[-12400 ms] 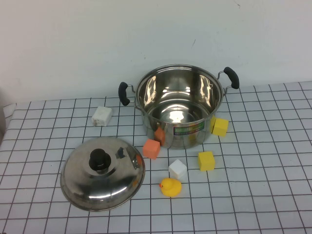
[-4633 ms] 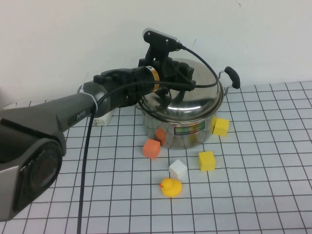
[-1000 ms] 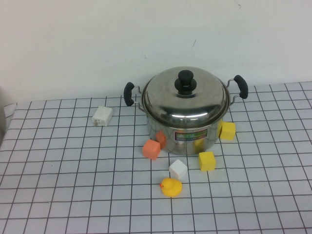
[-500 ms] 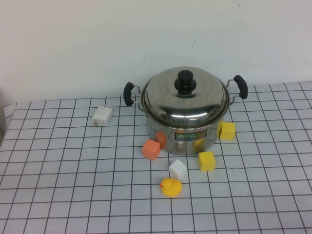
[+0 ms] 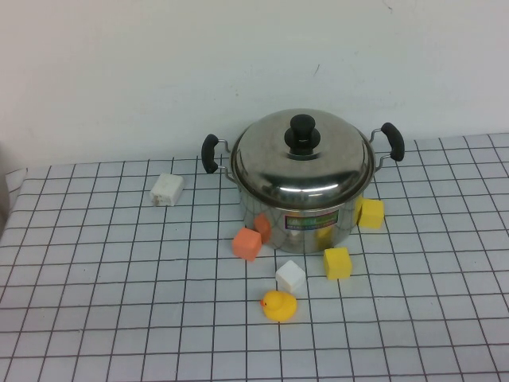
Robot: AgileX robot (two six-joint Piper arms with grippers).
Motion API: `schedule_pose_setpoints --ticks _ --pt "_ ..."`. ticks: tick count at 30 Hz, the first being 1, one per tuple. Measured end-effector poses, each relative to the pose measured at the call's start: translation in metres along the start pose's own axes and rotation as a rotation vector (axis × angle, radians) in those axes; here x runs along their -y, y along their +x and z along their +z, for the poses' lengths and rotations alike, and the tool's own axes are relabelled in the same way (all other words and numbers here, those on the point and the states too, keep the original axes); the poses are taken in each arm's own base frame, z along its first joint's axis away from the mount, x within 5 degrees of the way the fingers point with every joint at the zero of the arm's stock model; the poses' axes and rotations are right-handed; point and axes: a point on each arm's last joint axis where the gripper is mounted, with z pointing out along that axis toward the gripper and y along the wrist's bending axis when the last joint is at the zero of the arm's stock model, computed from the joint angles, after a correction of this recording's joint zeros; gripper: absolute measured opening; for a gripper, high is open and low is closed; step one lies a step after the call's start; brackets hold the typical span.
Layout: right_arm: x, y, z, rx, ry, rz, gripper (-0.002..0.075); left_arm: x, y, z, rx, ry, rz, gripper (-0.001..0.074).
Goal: Cover the pot
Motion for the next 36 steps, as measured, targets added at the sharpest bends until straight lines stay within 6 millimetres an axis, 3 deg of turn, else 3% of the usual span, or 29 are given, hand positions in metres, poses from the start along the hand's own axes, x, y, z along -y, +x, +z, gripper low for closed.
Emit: schedule_pose_setpoints --ticks 7,15,23,31,36 --pt "0.0 0.0 0.0 0.0 0.0 0.0 0.0009 -0.006 0.037 -0.001 -0.254 -0.09 -0.041 -0.0001" --pt "0.0 0.0 0.0 0.0 0.0 -0.001 0.0009 -0.015 0.069 -0.002 -0.213 -0.058 -0.005 -0.0001" --pt "0.0 0.0 0.0 0.0 0.0 -0.002 0.0009 -0.015 0.076 -0.003 -0.281 -0.061 -0.059 -0.0001" --pt "0.0 0.0 0.0 0.0 0.0 -0.002 0.0009 -0.013 0.077 -0.003 -0.291 -0.004 0.179 -0.0001" --pt "0.0 0.0 0.0 0.0 0.0 -0.002 0.0009 -0.012 0.077 -0.003 -0.293 0.013 0.217 -0.0001"
